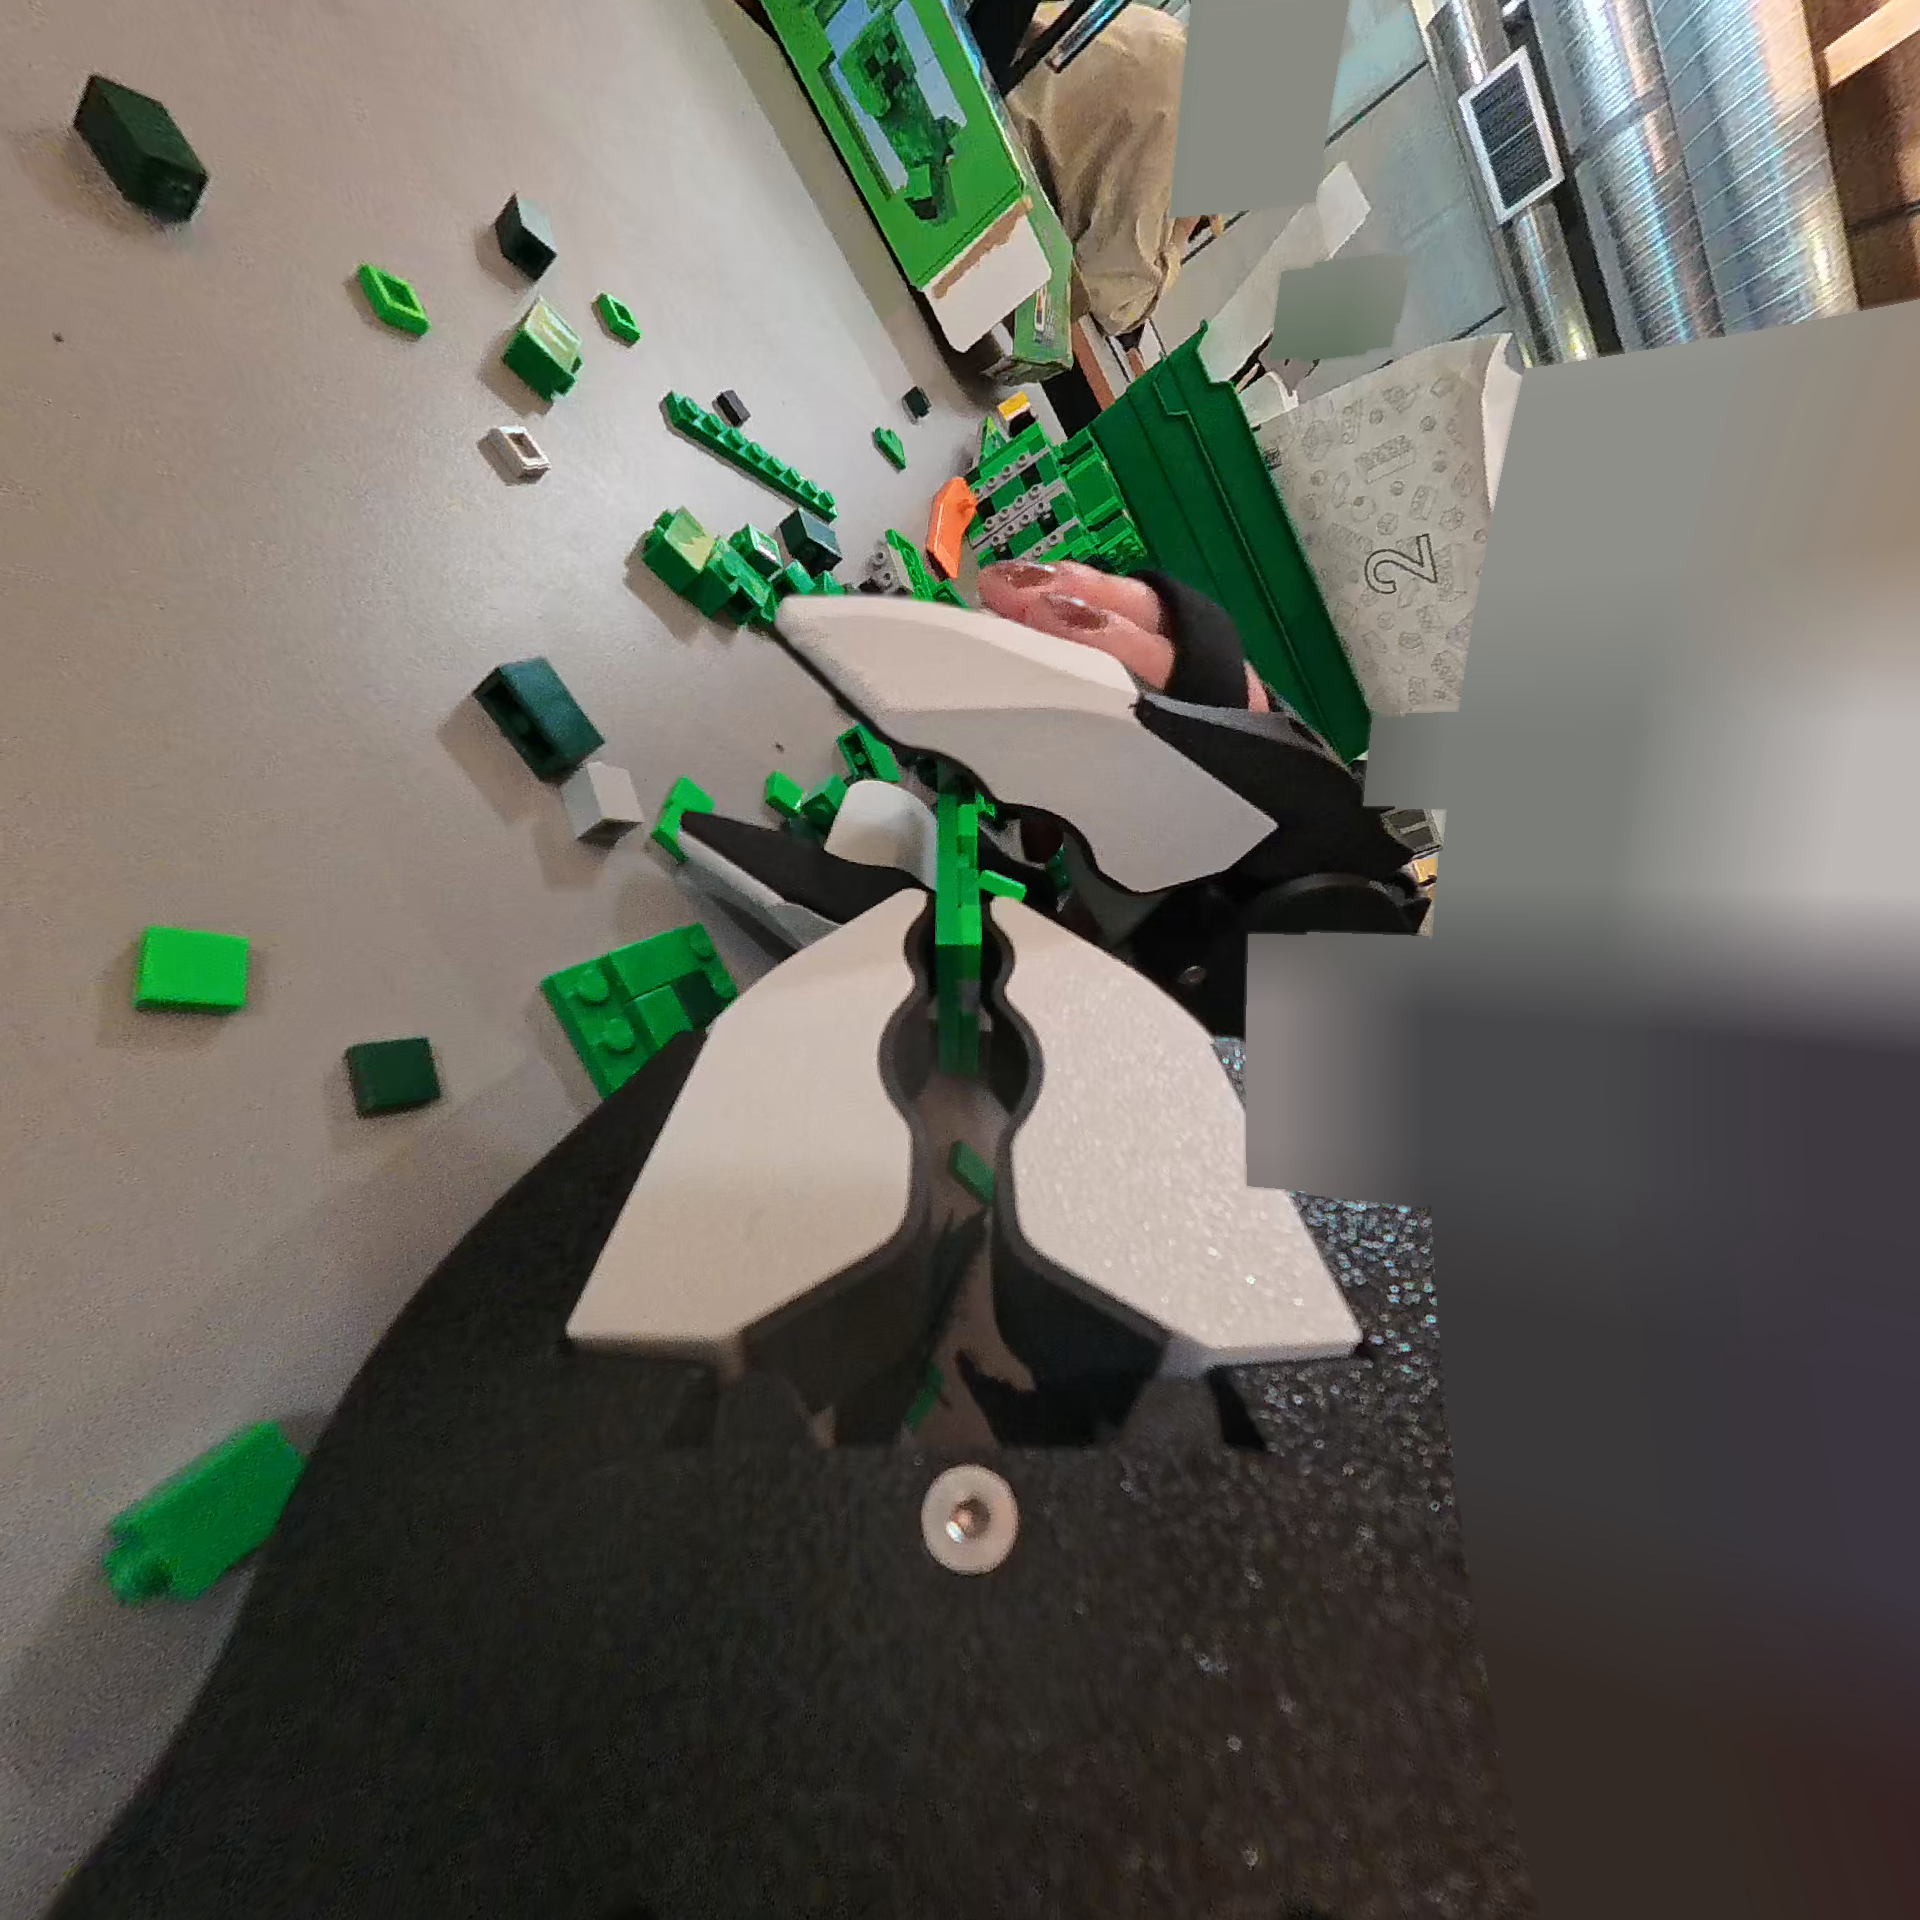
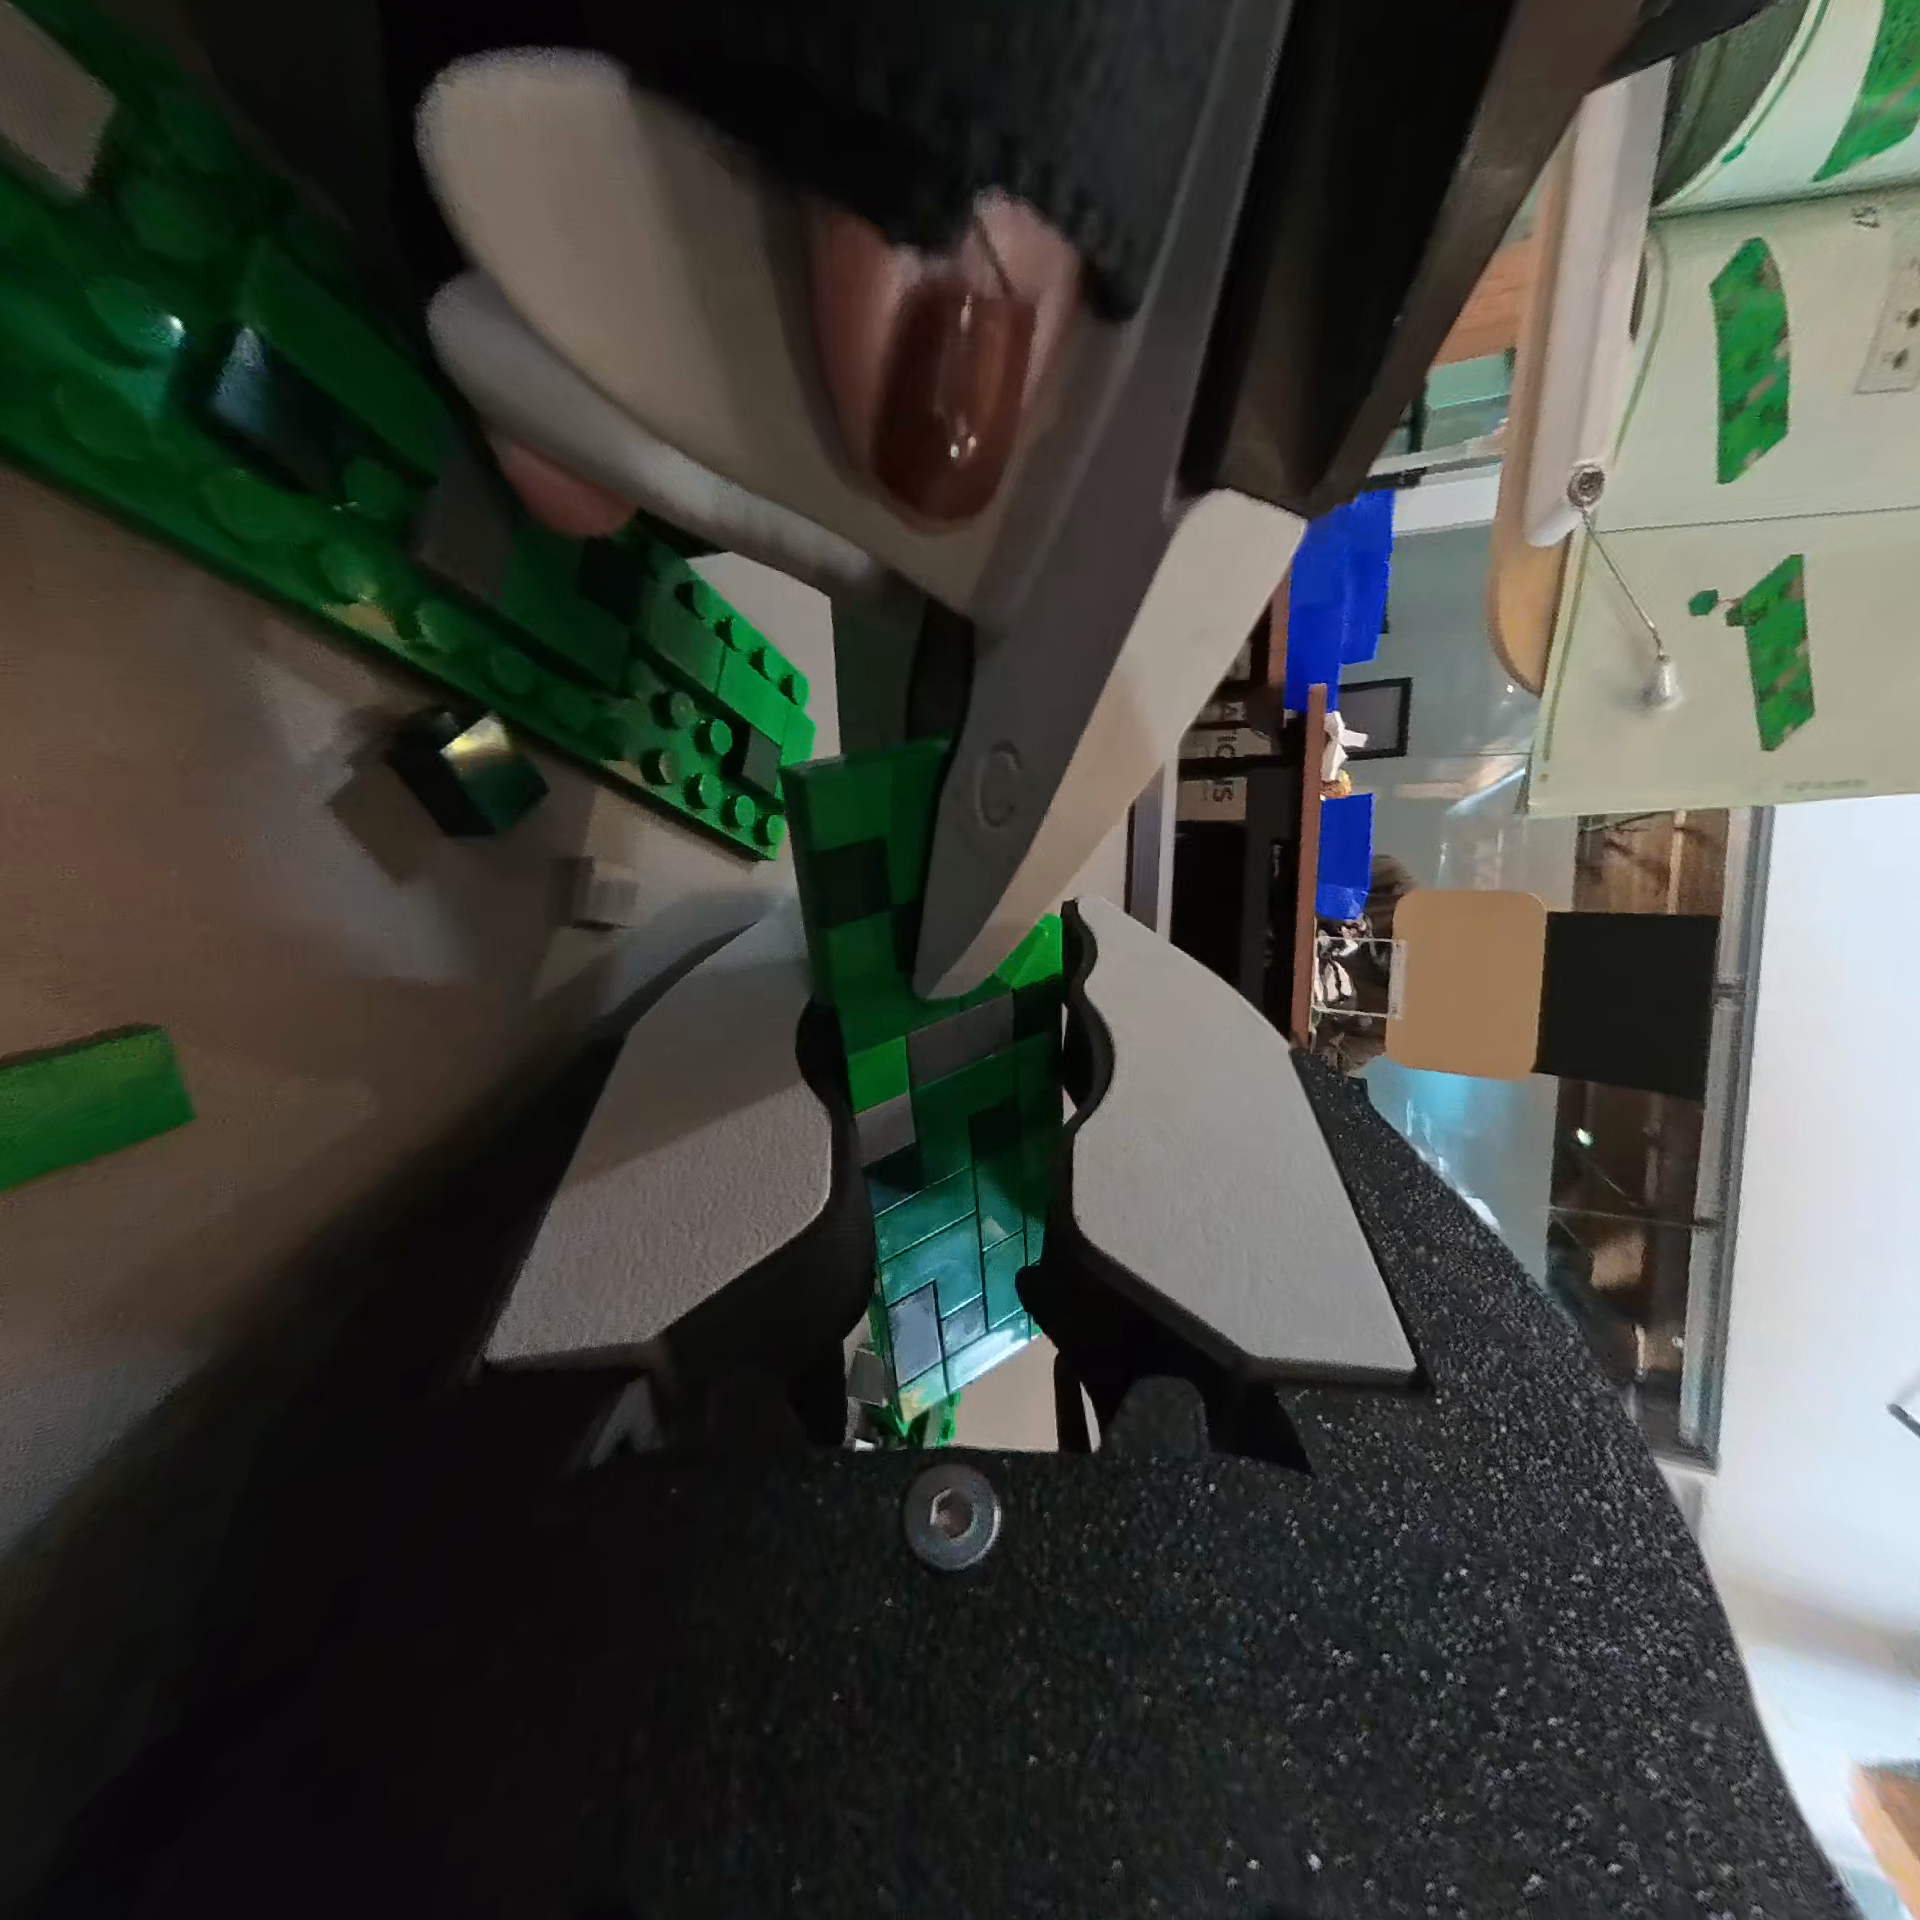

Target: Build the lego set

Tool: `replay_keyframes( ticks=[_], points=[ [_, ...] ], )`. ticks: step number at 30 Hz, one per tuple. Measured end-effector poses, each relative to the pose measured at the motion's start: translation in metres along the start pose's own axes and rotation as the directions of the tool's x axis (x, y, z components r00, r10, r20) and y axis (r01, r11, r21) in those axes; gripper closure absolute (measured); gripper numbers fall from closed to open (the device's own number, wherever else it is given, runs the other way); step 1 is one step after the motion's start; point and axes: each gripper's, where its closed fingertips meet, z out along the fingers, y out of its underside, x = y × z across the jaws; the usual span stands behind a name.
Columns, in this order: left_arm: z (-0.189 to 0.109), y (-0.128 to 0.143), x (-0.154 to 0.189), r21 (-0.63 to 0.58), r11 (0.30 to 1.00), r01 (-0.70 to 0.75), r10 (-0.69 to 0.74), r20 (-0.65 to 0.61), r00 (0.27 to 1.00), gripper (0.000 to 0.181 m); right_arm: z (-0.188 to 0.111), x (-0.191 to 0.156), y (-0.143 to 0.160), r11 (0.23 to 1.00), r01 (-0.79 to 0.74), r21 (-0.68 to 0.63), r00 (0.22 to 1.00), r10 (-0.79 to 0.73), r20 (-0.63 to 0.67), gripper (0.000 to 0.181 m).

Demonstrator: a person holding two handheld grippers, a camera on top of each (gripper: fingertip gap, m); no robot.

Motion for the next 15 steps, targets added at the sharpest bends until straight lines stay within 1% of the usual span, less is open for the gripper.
replay_keyframes(
  ticks=[1,7,15],
  points=[
    [0.0000,0.0002,0.0003,-0.002,1.000,-0.001,0.001,-0.002,1.000,0.175,-0.0003,-0.0004,-0.0003,1.000,-0.002,0.006,1.000,0.002,0.009,0.145],
    [-0.0004,0.0020,0.0032,-0.016,0.999,-0.028,0.028,-0.013,1.000,0.175,-0.0021,-0.0004,-0.0028,1.000,-0.013,0.026,0.999,0.012,0.034,0.139],
    [-0.0006,0.0031,0.0060,-0.022,0.998,-0.066,0.065,-0.016,0.998,0.175,-0.0035,-0.0037,-0.0024,0.998,-0.057,0.012,0.994,0.055,0.096,0.139]
  ],
)
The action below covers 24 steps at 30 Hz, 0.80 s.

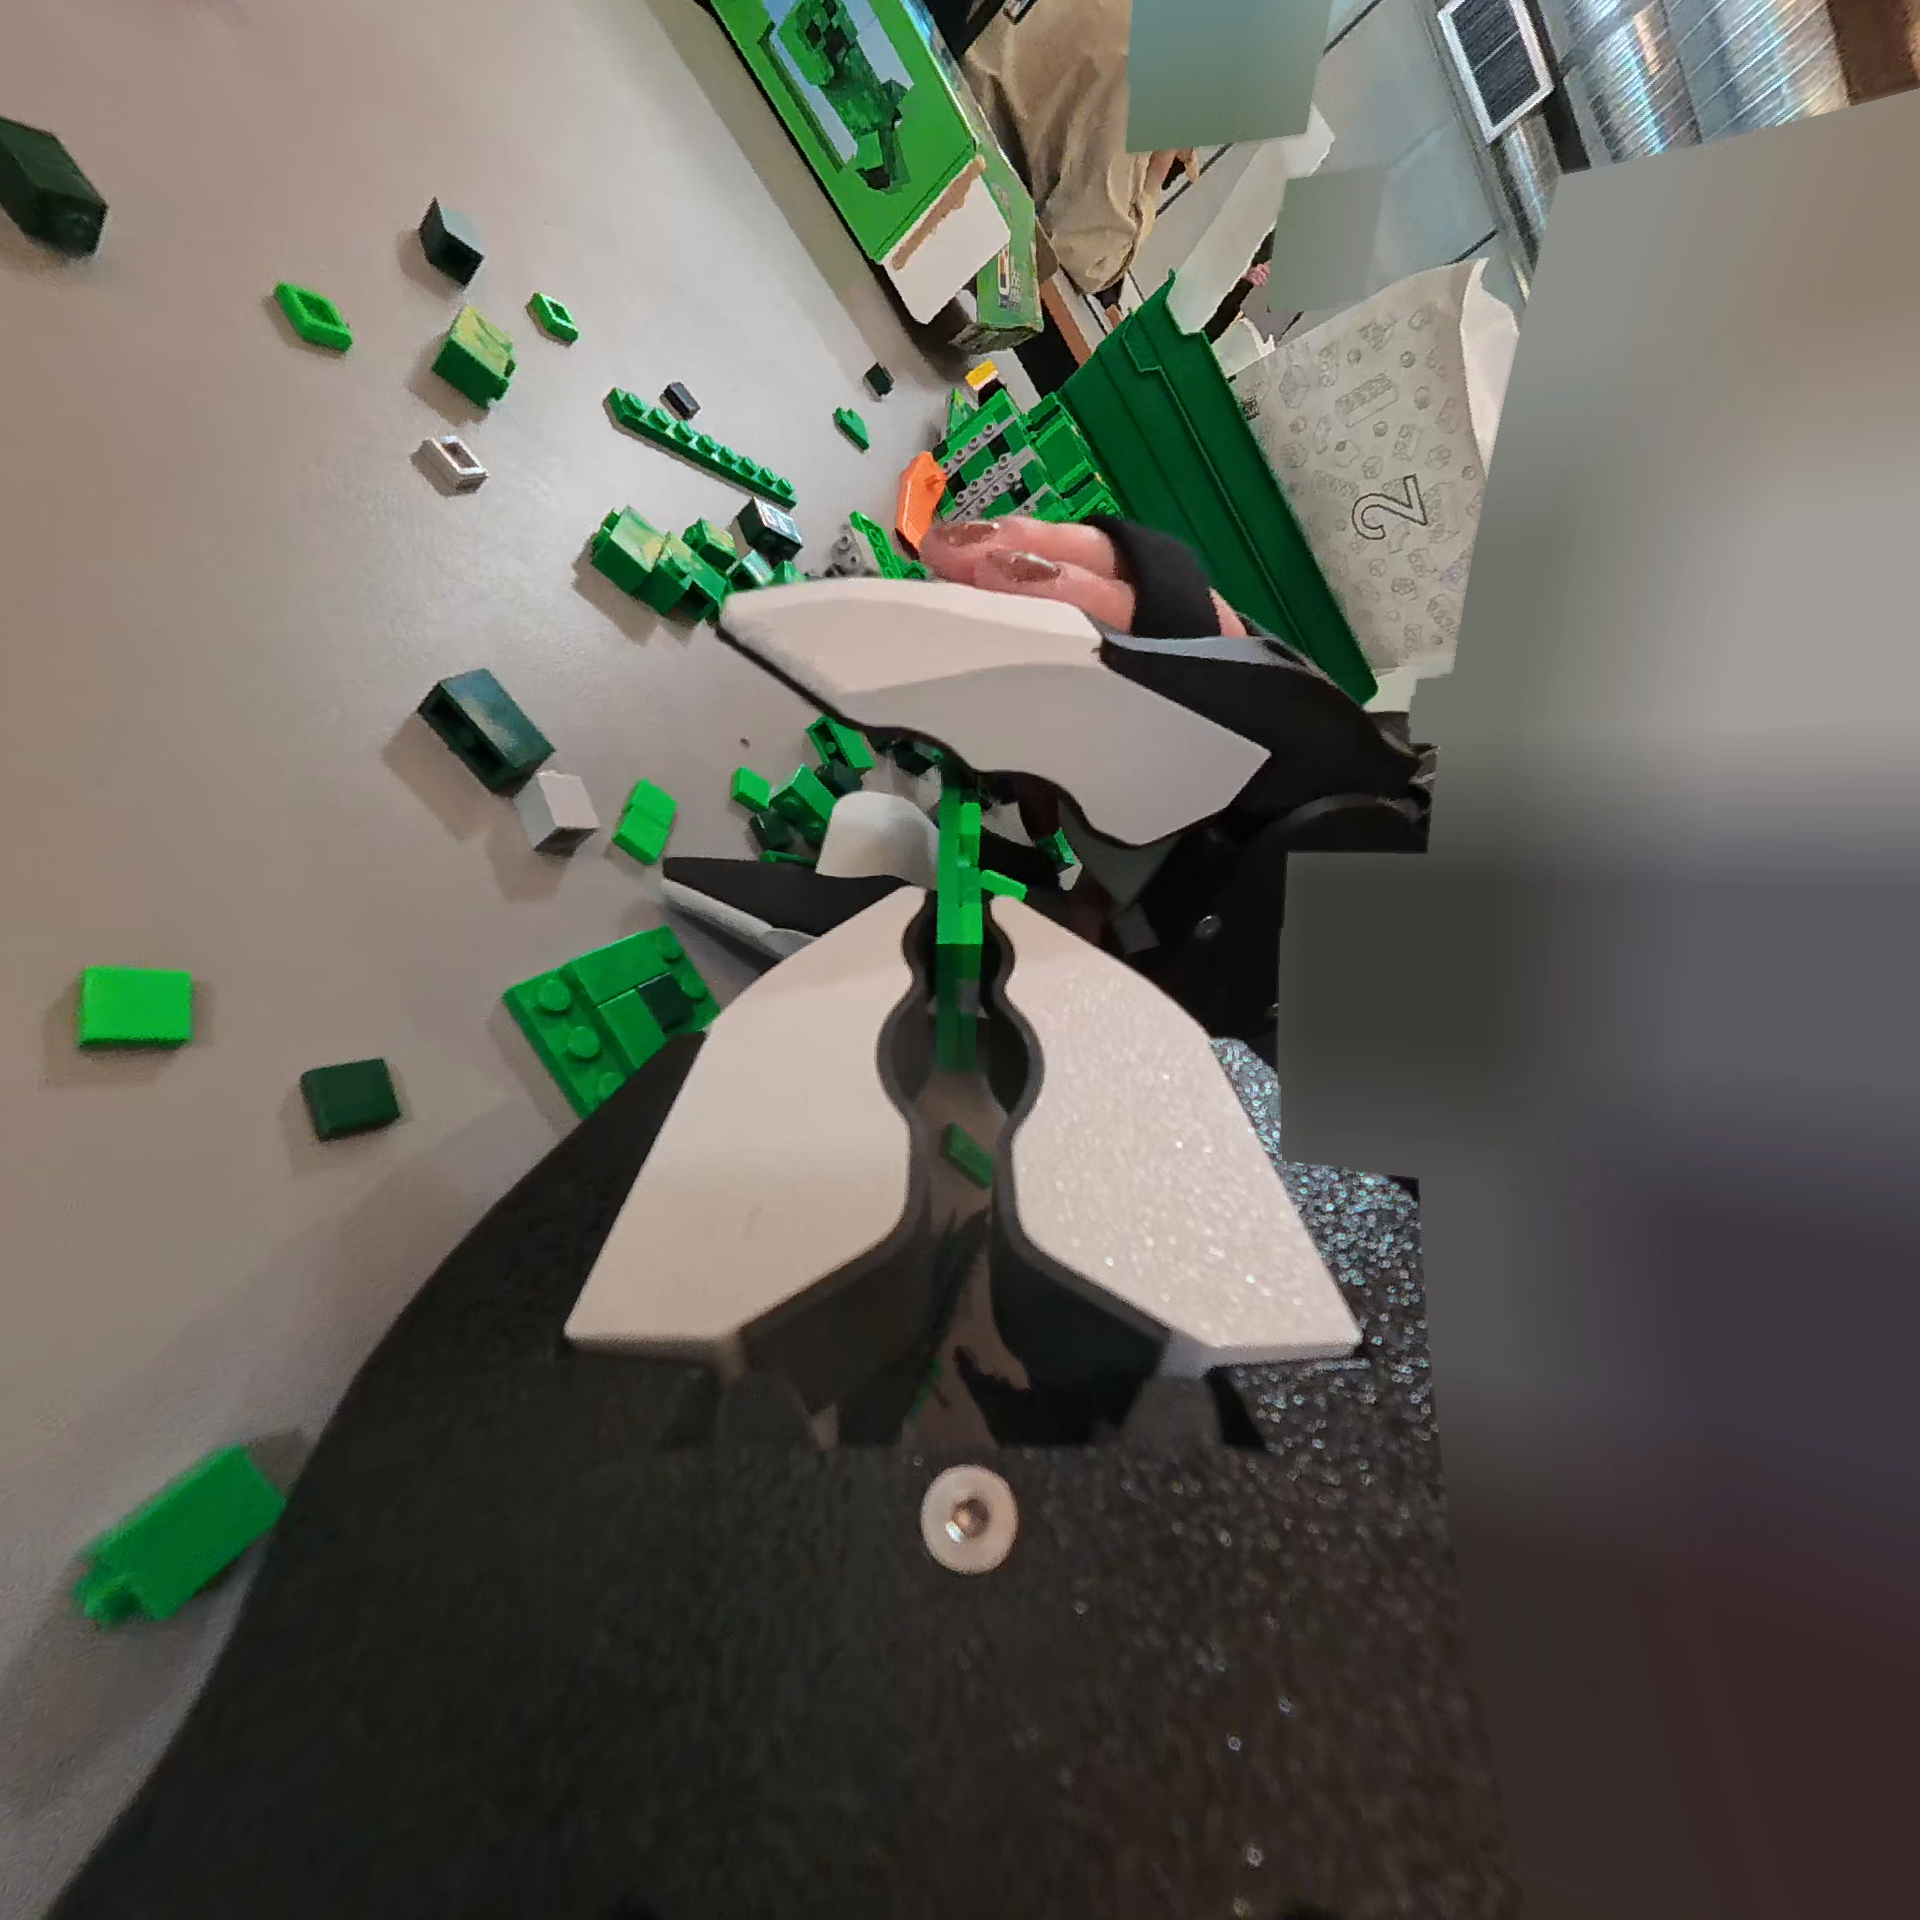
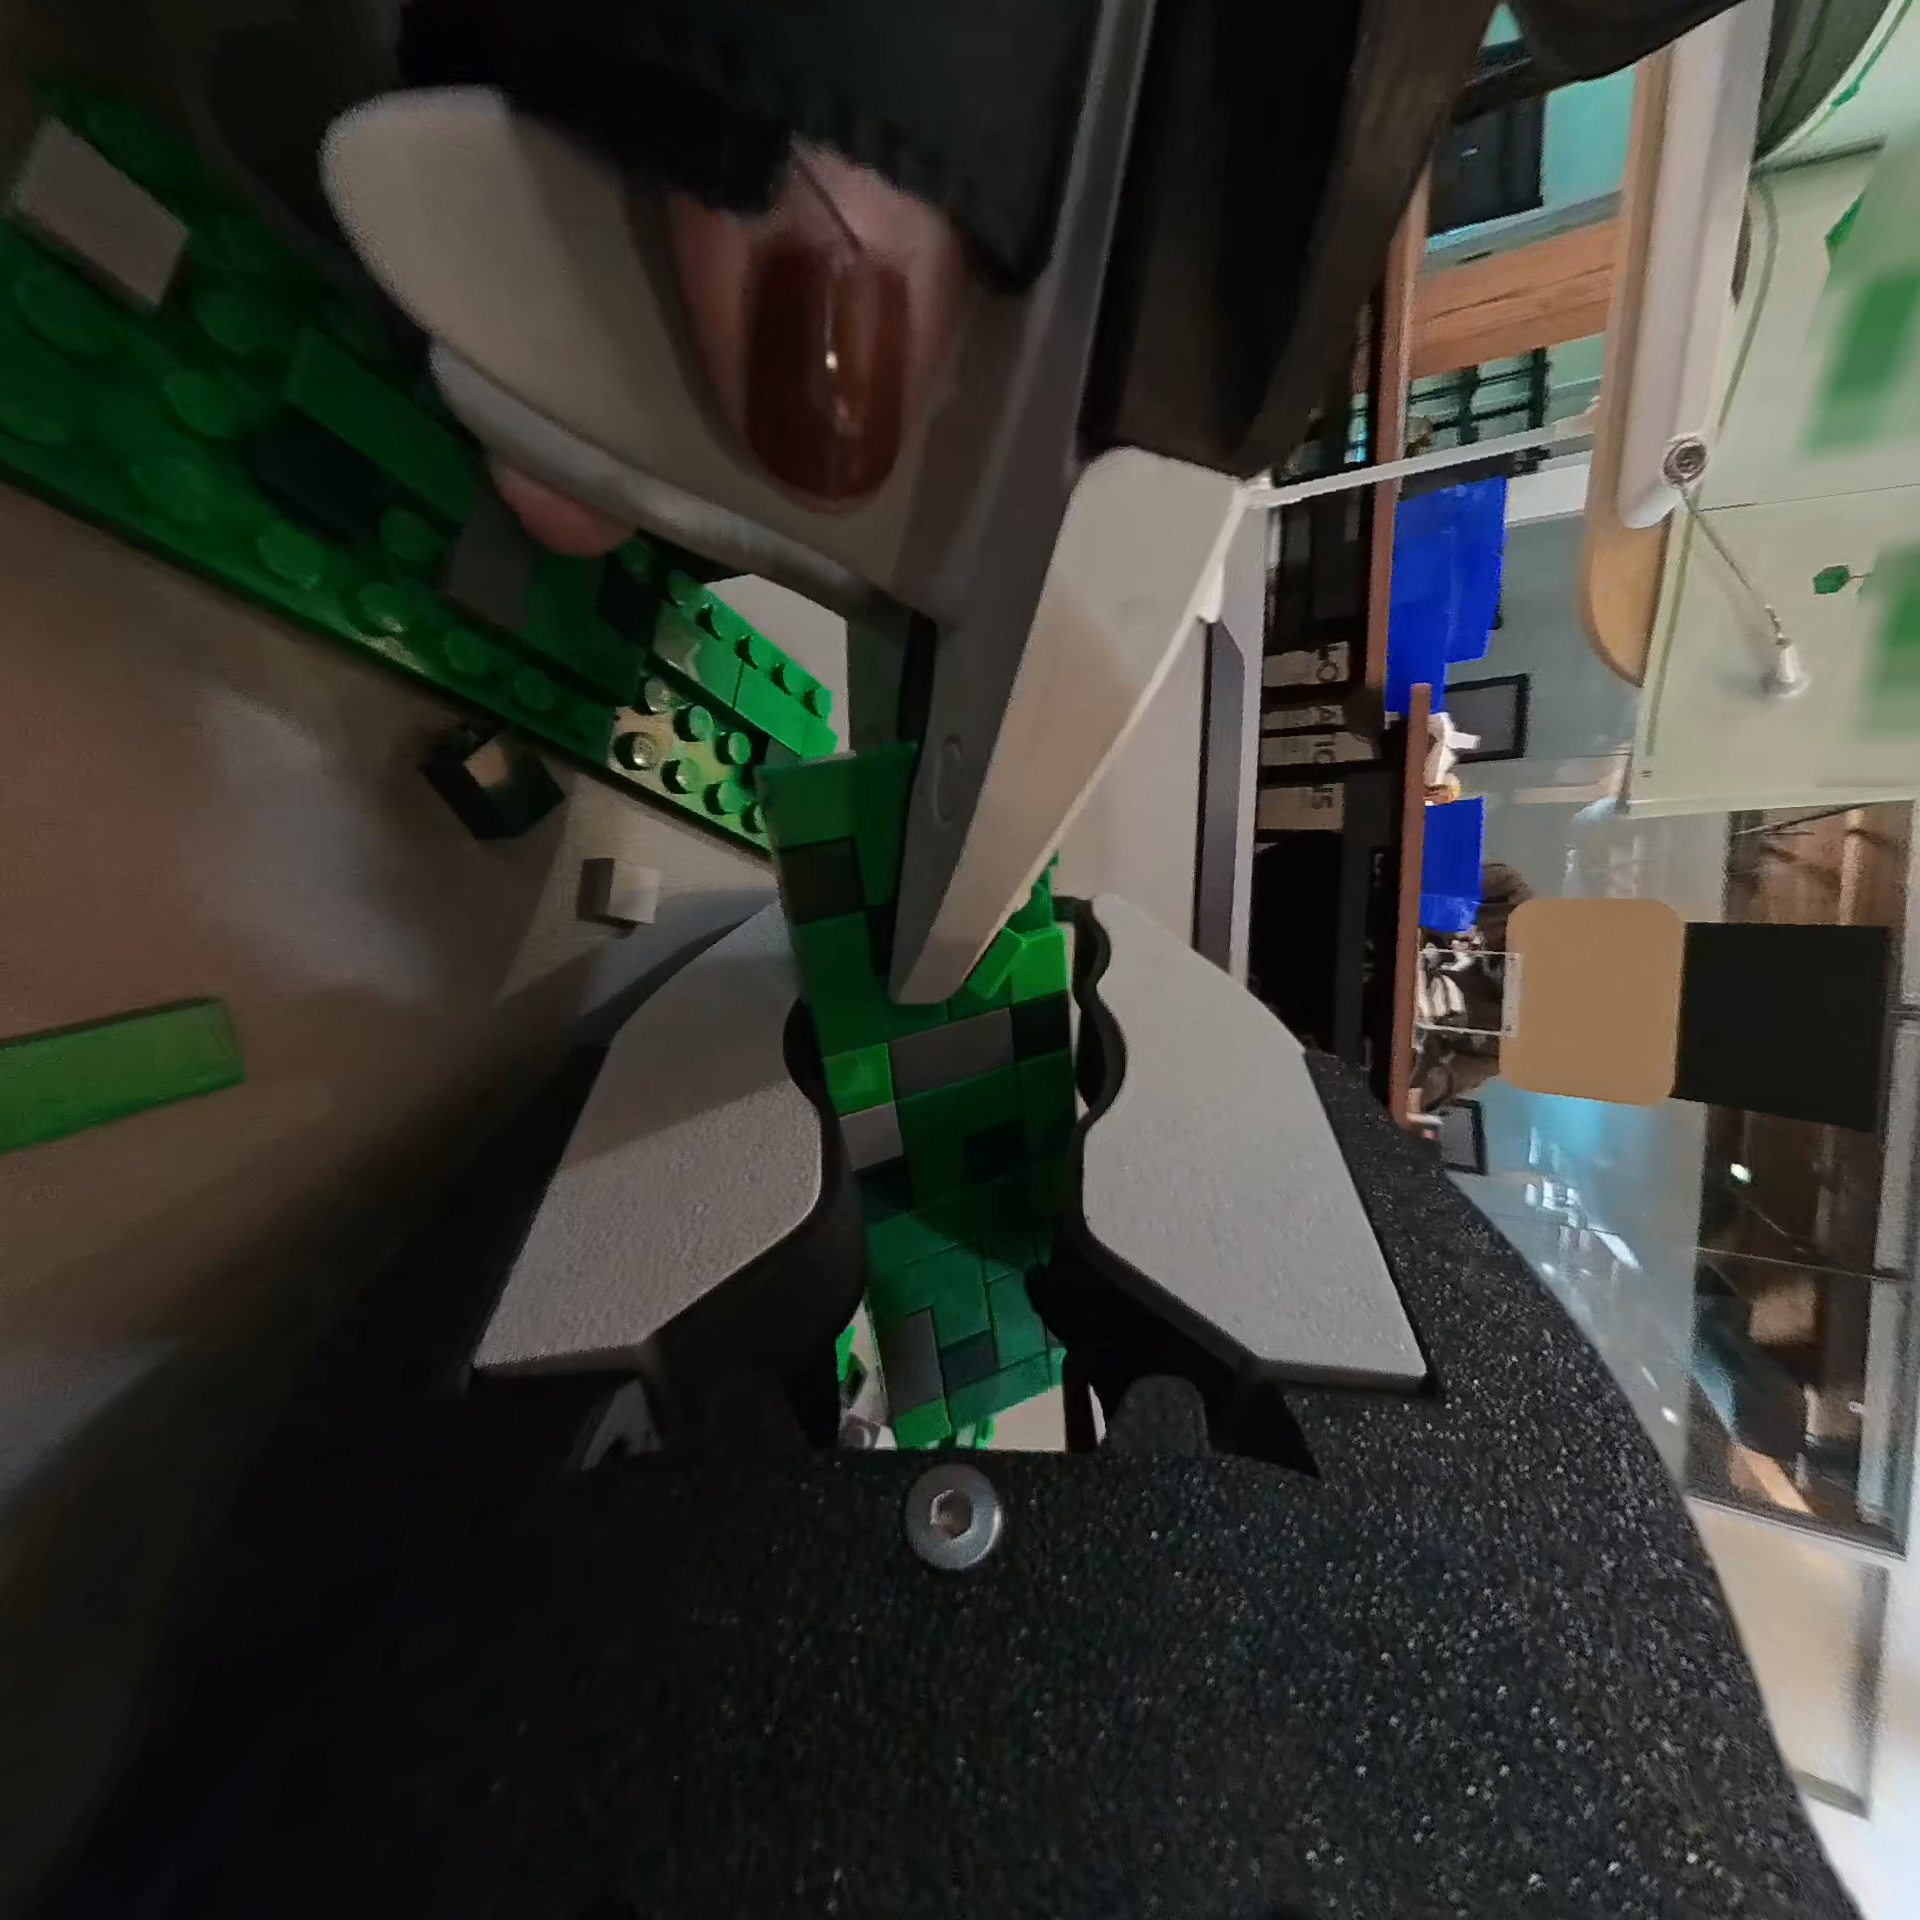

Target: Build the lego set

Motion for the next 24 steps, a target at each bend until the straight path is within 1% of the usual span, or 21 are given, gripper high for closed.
replay_keyframes(
  ticks=[1,5,6,8,10,13,15,19,24],
  points=[
    [0.000,0.000,0.000,-0.001,1.000,-0.002,0.002,-0.002,1.000,0.175,0.000,-0.002,0.000,1.000,-0.002,0.002,1.000,0.002,0.016,0.142],
    [0.000,0.003,0.002,-0.022,0.999,-0.038,0.038,0.001,0.999,0.175,-0.002,-0.008,-0.001,1.000,-0.021,-0.003,0.995,0.021,0.095,0.143],
    [0.000,0.003,0.002,-0.024,0.999,-0.033,0.033,-0.004,0.999,0.175,-0.002,-0.009,-0.001,1.000,-0.020,0.009,0.995,0.019,0.098,0.143],
    [0.000,0.004,0.001,-0.031,0.999,-0.014,0.014,-0.007,1.000,0.175,-0.001,-0.007,0.000,1.000,0.026,0.006,0.998,-0.026,0.060,0.144],
    [0.000,0.004,-0.002,-0.034,0.999,0.021,-0.021,-0.005,1.000,0.174,0.001,-0.003,0.001,0.997,0.081,-0.014,0.997,-0.081,-0.015,0.143],
    [0.001,0.002,-0.007,-0.021,0.998,0.060,-0.060,0.014,0.998,0.174,0.005,0.004,0.004,0.991,0.128,-0.044,0.985,-0.133,-0.115,0.143],
    [0.001,0.001,-0.009,-0.010,0.997,0.075,-0.075,0.026,0.997,0.174,0.006,0.006,0.005,0.989,0.139,-0.057,0.976,-0.146,-0.159,0.144],
    [0.000,0.000,-0.010,-0.010,0.993,0.119,-0.119,0.005,0.993,0.173,0.006,0.010,0.005,0.986,0.150,-0.077,0.966,-0.163,-0.199,0.143],
    [0.000,-0.002,-0.010,0.001,0.992,0.127,-0.127,0.002,0.992,0.173,0.006,0.012,0.005,0.983,0.158,-0.097,0.959,-0.176,-0.222,0.143]
  ],
)
